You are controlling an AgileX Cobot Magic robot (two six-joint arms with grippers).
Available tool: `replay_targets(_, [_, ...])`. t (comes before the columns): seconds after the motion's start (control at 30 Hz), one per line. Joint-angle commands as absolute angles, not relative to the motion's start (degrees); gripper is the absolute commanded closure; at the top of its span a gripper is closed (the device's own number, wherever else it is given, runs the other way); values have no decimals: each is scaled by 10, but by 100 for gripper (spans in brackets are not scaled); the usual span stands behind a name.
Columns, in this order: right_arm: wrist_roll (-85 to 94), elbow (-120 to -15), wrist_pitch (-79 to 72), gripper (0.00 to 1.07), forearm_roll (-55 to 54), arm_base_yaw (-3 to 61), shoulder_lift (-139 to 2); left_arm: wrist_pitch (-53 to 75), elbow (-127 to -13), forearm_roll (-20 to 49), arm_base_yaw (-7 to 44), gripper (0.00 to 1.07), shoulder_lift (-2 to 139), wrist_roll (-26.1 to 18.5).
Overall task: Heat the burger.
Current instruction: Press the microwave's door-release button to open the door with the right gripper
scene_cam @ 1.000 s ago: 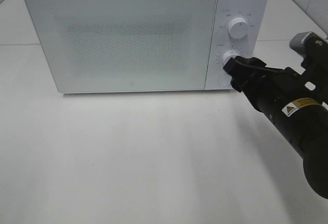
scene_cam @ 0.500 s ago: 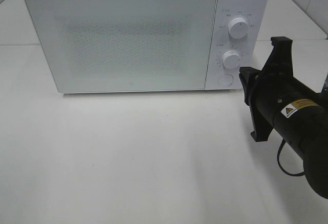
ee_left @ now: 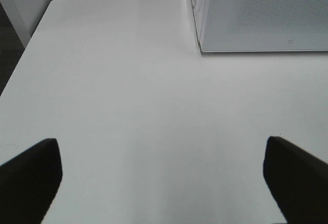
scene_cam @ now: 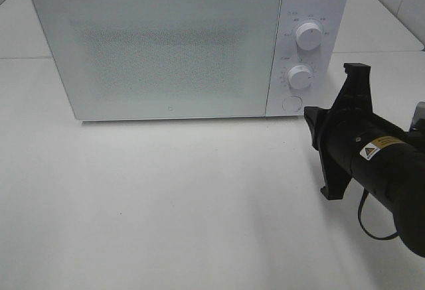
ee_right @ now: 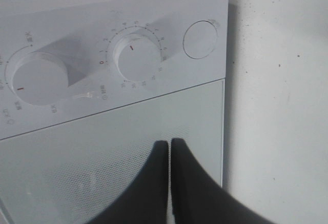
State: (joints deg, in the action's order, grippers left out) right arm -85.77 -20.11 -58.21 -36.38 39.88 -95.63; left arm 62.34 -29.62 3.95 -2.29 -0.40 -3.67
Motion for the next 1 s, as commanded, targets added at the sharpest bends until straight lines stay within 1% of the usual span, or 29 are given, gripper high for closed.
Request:
replay_targets(0.03, [-843,-201,-571,107,-361,391,-955,613,-297,40,-24,6,-11,-36])
replay_targets(0.1, [-839,-201,-567,107,-358,382,-955,613,-297,40,-24,6,-11,-36])
replay_targets(0.17, [-828,-201,-558,107,-344,351,-955,613,-297,40,-24,6,-11,-36])
replay_targets(0.27, [-828,-207,-548,107,-323,336,-964,613,-297,40,-24,6,-11,-36])
replay_targets(0.4, [-841,-219,-546,107,-297,328,-991,613,-297,40,-24,6,-11,-36])
replay_targets(0.73, [-875,-266,-545,107,-281,328,-1072,613,-297,40,-24,6,-11,-36])
replay_targets(1.0, [-874,-308,-513,107,-233,287,-1111,613,-297,40,-24,6,-11,-36])
